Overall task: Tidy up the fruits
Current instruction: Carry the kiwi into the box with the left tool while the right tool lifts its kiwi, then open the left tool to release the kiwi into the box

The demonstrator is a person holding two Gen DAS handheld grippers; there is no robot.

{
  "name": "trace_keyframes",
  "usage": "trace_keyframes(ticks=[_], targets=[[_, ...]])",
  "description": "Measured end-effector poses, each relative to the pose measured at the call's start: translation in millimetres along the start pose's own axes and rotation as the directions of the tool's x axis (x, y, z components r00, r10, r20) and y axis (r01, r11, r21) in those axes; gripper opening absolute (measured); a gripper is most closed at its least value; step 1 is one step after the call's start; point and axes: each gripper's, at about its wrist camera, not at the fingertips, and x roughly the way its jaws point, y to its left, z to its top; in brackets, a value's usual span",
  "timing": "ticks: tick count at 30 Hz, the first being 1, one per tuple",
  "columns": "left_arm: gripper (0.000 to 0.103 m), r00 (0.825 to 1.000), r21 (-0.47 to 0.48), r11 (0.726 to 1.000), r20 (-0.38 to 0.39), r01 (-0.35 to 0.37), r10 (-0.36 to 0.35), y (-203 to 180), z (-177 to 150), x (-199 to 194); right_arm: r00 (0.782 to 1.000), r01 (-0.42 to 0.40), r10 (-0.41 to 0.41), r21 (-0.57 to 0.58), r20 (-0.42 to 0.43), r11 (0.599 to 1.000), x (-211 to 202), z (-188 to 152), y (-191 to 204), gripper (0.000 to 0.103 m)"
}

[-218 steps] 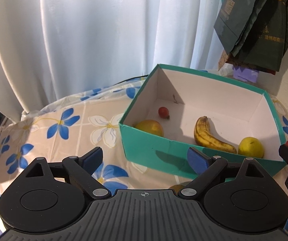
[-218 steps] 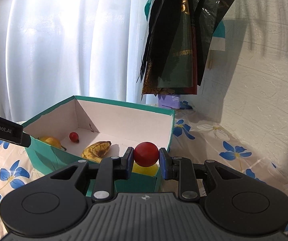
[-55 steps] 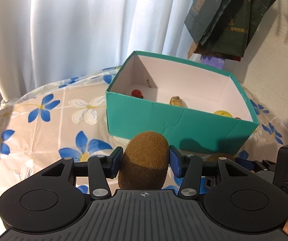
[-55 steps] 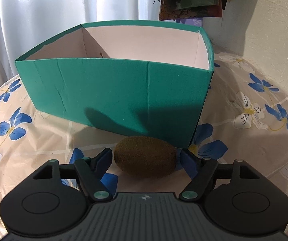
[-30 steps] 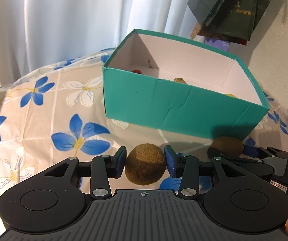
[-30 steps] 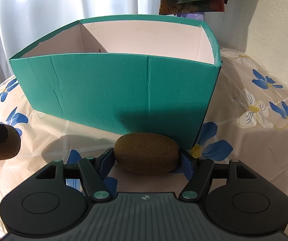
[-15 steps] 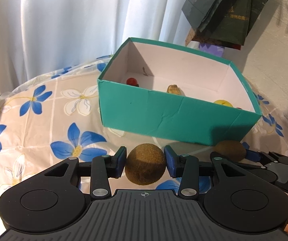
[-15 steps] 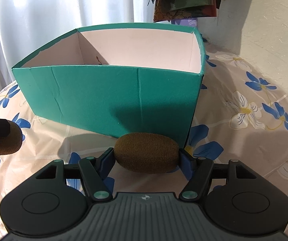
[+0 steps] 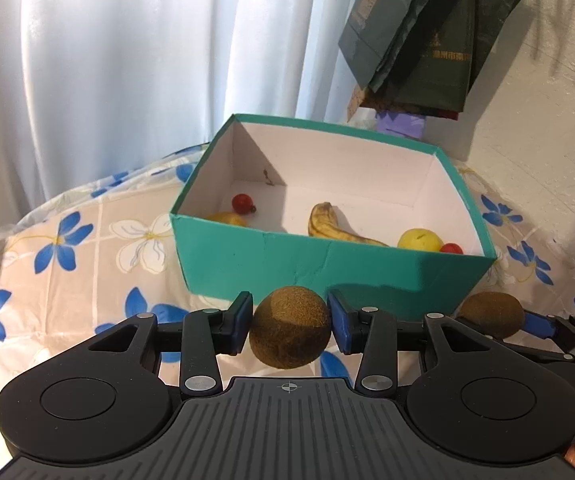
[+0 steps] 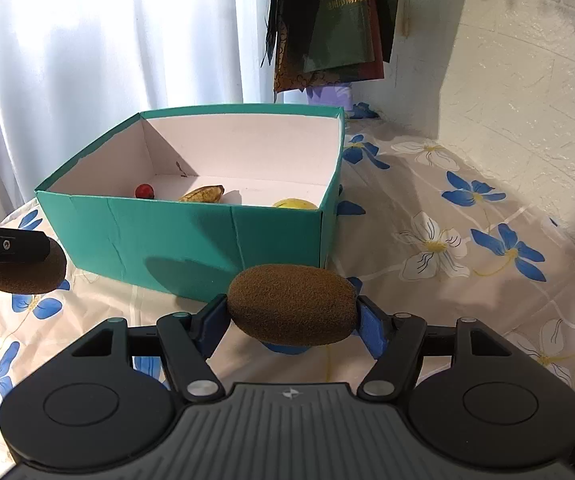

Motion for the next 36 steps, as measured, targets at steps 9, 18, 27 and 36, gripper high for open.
trace_keyframes(ticks=[9,18,27,36], targets=[[0.045,0.997,0.011,0.999,0.065,-0.031,0.030,-5,33,7,0.999,0.005,-0.005,0.023,0.035,1.000,-19,1,-9,0.067],[0.045,0.994,0.020,0.997,0.074,-0.077,0.076,-16,52,41,0.998,0.018,-0.021,0.045,0.056,0.999,-29,1,-19,0.067],[0.045,0.994,0.037,0.993,0.033,-0.109,0.108,-25,51,81,0.997,0.037,-0.041,0.069,0.061,0.997,-30,1,-29,0.067],[0.045,0.992,0.014,0.993,-0.037,-0.117,0.118,-18,46,100,0.997,0.041,-0.046,0.078,0.069,0.996,-27,4,-30,0.067]])
